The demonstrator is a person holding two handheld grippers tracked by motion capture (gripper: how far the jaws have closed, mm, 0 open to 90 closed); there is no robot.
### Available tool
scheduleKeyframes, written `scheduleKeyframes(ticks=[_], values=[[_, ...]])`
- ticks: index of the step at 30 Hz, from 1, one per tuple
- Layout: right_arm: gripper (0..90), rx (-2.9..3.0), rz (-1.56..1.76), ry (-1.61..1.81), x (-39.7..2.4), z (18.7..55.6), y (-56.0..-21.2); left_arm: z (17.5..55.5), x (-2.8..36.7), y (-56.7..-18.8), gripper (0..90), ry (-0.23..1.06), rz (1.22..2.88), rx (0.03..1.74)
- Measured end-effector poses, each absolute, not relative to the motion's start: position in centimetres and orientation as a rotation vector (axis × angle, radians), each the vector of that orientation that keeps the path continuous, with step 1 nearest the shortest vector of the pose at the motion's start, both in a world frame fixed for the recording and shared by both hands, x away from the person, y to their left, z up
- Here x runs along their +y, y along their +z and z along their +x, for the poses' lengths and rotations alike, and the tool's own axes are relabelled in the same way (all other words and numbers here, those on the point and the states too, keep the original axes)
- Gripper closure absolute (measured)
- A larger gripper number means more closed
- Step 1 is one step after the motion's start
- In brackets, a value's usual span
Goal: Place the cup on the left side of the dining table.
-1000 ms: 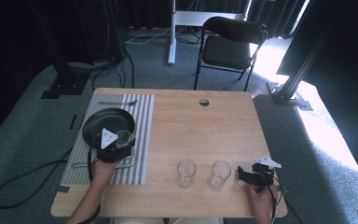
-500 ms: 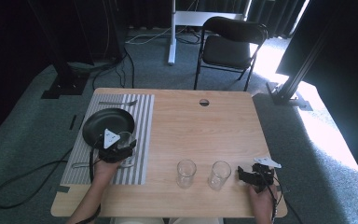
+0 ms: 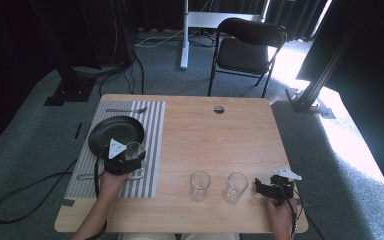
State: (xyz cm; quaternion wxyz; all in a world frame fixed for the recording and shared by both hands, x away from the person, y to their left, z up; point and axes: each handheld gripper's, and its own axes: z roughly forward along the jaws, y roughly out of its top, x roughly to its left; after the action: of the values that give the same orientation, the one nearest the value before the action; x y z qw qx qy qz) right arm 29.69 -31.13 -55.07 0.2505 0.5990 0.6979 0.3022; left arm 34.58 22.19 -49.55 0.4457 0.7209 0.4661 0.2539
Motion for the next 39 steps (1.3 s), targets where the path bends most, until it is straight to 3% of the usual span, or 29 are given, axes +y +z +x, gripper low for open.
scheduleKeyframes(ticks=[2,9,11,14,16,22,39], values=[[12.4,1.900,1.630,0.823,-31.1,29.7,-55.1,34.5,22.1,-49.6,20.5,0.646,1.800,1.163],[12.4,1.900,1.630,0.823,-31.1,29.7,-55.1,34.1,21.8,-49.4,17.5,0.634,1.818,1.160],[12.4,1.900,1.630,0.823,-31.1,29.7,-55.1,34.1,21.7,-49.3,8.8,0.612,1.835,1.163],[12.4,1.900,1.631,0.823,-31.1,29.7,-55.1,34.1,21.6,-49.4,8.2,0.614,1.846,1.174],[12.4,1.900,1.631,0.822,-31.1,29.7,-55.1,34.1,21.7,-49.5,0.2,0.596,1.850,1.184],[12.4,1.900,1.631,0.823,-31.1,29.7,-55.1,33.4,22.0,-49.5,0.2,0.675,1.812,1.184],[12.4,1.900,1.631,0.823,-31.1,29.7,-55.1,31.9,22.9,-50.0,0.2,0.687,1.844,1.231]])
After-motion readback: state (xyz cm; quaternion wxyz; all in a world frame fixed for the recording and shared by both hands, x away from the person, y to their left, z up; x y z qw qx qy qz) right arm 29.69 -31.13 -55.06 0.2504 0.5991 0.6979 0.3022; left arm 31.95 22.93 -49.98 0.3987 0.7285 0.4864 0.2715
